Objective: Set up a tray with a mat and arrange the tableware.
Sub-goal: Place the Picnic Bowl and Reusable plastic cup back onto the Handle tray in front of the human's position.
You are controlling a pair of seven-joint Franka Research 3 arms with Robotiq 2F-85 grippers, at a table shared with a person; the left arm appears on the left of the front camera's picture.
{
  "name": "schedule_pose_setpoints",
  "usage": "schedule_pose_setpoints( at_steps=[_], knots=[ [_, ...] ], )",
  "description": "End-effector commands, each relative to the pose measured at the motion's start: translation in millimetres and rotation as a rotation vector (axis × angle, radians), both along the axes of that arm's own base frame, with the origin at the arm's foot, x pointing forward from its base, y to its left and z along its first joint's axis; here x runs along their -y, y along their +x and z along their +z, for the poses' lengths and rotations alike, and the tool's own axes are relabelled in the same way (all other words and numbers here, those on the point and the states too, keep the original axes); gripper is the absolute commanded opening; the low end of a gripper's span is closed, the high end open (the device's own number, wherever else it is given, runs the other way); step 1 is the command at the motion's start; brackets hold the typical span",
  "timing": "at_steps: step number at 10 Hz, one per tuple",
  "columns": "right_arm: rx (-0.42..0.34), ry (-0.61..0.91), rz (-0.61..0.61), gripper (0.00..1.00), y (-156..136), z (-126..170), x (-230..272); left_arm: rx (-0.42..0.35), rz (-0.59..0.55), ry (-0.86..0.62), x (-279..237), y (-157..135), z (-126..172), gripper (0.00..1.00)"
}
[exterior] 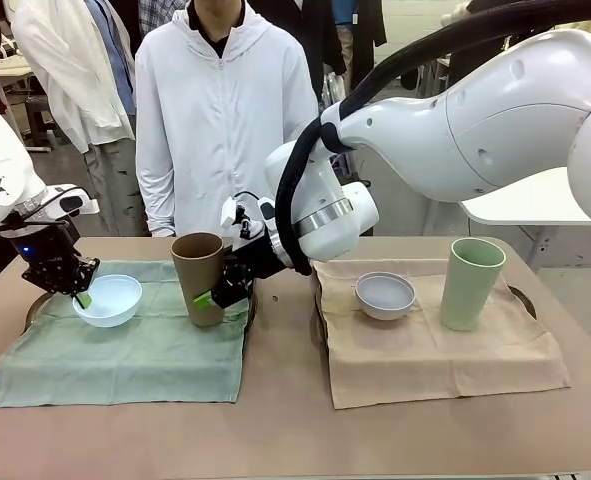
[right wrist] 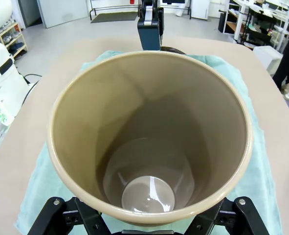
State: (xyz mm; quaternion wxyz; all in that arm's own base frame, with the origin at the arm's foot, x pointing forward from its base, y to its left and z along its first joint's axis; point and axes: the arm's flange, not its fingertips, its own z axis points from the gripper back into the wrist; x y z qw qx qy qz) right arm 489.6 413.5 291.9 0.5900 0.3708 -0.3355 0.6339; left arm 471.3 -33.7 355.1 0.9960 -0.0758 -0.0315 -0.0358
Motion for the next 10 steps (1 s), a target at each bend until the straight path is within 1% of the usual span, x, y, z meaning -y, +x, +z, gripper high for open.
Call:
schedule_pose_setpoints(
  at_steps=[1,6,7,8,9,10],
  knots=[
    [0.035,-0.025,0.002,0.83,-2.3,-10.8,3.5,0.015,-0.019,-0.001,1.5,-1.4,-7.2,0.04],
    [0.033,-0.032,-0.001,0.83,-0.8,-14.6,5.0,-0.012,-0.012,0.011,3.4,2.0,-14.2,0.04],
    [0.03,-0.034,0.004,0.87,-1.2,-14.4,4.1,-0.019,-0.009,0.018,3.6,2.0,-14.3,0.17],
    [0.028,-0.035,0.004,1.0,-2.3,-13.7,3.2,-0.022,0.002,0.02,2.8,0.8,-13.3,0.64],
    [0.025,-0.05,0.005,1.0,-3.0,-10.0,3.6,-0.028,-0.003,0.018,2.3,-1.6,-9.6,0.77],
    [0.002,-0.109,-0.025,1.0,-3.4,-3.4,6.4,-0.044,0.0,0.04,0.6,-5.4,-3.2,0.84]
  ],
)
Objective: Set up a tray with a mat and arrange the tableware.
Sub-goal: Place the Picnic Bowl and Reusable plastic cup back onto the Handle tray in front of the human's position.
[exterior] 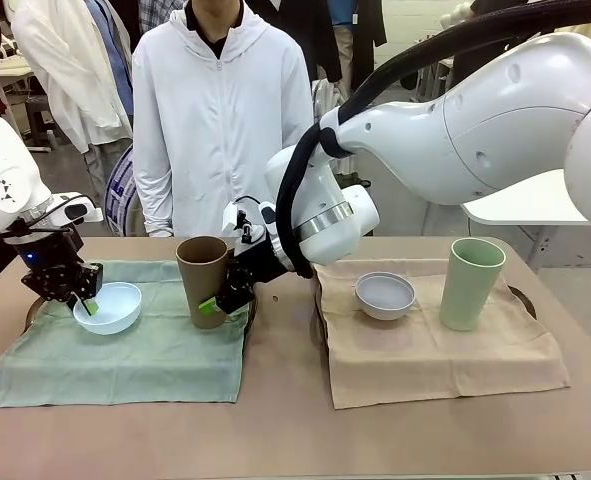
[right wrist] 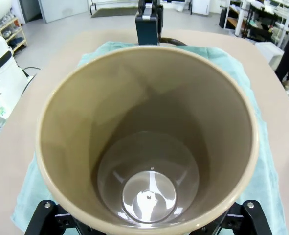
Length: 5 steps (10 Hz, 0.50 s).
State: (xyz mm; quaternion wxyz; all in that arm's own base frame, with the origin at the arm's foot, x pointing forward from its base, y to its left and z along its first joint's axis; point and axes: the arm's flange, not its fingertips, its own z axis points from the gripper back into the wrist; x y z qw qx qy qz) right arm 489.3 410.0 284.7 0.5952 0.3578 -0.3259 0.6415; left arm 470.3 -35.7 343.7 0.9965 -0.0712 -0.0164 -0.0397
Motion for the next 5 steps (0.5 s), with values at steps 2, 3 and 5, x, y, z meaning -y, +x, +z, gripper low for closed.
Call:
schedule_pose_setpoints(
  at_steps=[2,3,5],
  knots=[
    [-0.011,-0.142,-0.041,1.0,-7.7,29.2,18.8,-0.033,0.003,0.031,-9.9,-17.7,32.1,1.0],
    [-0.01,-0.153,-0.065,1.0,-11.1,46.2,31.6,-0.034,-0.001,0.024,-14.9,-28.3,47.9,1.0],
    [-0.04,-0.153,-0.142,1.0,-14.7,81.9,61.9,-0.045,-0.033,0.042,-20.6,-45.0,70.9,0.74]
  ],
)
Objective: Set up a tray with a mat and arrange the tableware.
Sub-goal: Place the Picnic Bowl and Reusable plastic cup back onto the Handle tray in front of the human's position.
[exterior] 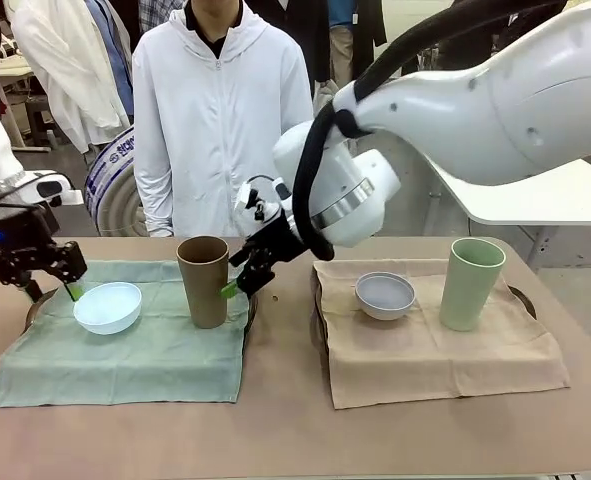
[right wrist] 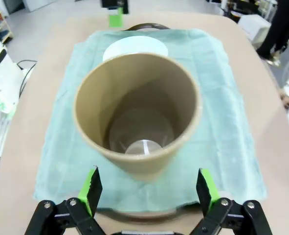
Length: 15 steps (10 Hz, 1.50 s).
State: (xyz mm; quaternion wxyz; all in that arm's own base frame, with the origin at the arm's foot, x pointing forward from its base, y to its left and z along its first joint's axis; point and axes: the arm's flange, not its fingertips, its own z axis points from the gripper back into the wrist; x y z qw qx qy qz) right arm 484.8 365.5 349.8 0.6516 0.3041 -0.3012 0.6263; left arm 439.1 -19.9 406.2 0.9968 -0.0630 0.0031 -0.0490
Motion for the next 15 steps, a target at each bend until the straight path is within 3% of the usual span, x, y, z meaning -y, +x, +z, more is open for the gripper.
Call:
schedule_pose_setpoints(
  at_steps=[1,3,7,10,11,12,14,15],
  knots=[
    [-0.101,-0.061,-0.07,1.0,-16.3,40.4,27.9,-0.022,-0.035,0.034,-8.0,-23.7,21.7,0.83],
    [-0.288,-0.264,-0.177,1.0,-34.0,99.7,46.2,-0.063,-0.096,-0.002,-4.2,-47.5,59.0,0.83],
    [-0.477,-0.595,-0.358,1.0,-64.8,196.3,46.2,-0.064,-0.153,0.016,26.6,-68.9,133.0,0.83],
    [-0.503,-0.806,-0.553,1.0,-88.7,250.0,30.9,-0.121,-0.125,0.068,50.5,-83.3,183.5,0.83],
    [-0.472,-0.876,-0.608,1.0,-93.8,263.8,30.5,-0.103,-0.112,0.065,57.5,-82.5,199.7,0.83],
    [-0.467,-0.891,-0.64,1.0,-95.1,269.5,29.1,-0.08,-0.11,0.071,60.2,-86.6,214.8,0.83],
    [-0.457,-0.918,-0.65,1.0,-86.8,261.6,38.4,-0.09,-0.111,0.072,59.2,-88.4,217.9,0.83],
    [-0.462,-0.871,-0.629,1.0,-101.5,268.5,37.9,-0.077,-0.122,0.058,60.1,-91.9,215.2,0.83]
  ],
)
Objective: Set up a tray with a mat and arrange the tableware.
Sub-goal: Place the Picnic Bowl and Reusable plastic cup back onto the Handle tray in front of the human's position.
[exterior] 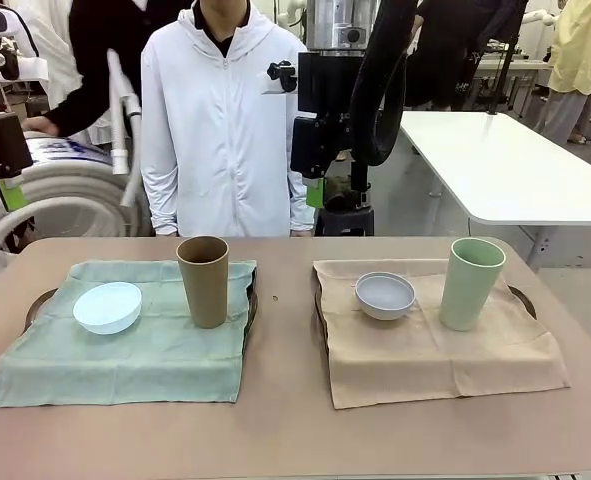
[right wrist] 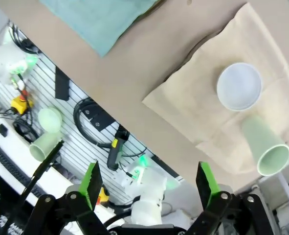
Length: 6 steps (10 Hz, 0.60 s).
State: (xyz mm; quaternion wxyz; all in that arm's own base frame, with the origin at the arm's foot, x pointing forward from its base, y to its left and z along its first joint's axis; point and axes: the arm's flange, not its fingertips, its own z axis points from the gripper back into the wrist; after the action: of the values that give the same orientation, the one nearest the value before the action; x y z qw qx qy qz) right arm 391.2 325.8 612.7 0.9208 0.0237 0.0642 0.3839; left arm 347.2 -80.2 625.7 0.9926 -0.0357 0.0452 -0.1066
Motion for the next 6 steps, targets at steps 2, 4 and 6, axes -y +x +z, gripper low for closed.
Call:
schedule_pose_setpoints(
  at_steps=[2,4,6],
  knots=[
    [0.004,0.022,0.003,1.0,-8.0,5.7,-1.7,-0.003,-0.001,0.0,-0.2,0.0,-4.3,0.83],
    [0.004,0.022,0.003,1.0,-8.0,5.7,-1.7,-0.003,-0.001,0.0,-0.2,0.0,-4.3,0.83],
    [0.004,0.022,0.003,1.0,-8.0,5.7,-1.7,-0.003,-0.001,0.0,-0.2,0.0,-4.3,0.83]
  ],
)
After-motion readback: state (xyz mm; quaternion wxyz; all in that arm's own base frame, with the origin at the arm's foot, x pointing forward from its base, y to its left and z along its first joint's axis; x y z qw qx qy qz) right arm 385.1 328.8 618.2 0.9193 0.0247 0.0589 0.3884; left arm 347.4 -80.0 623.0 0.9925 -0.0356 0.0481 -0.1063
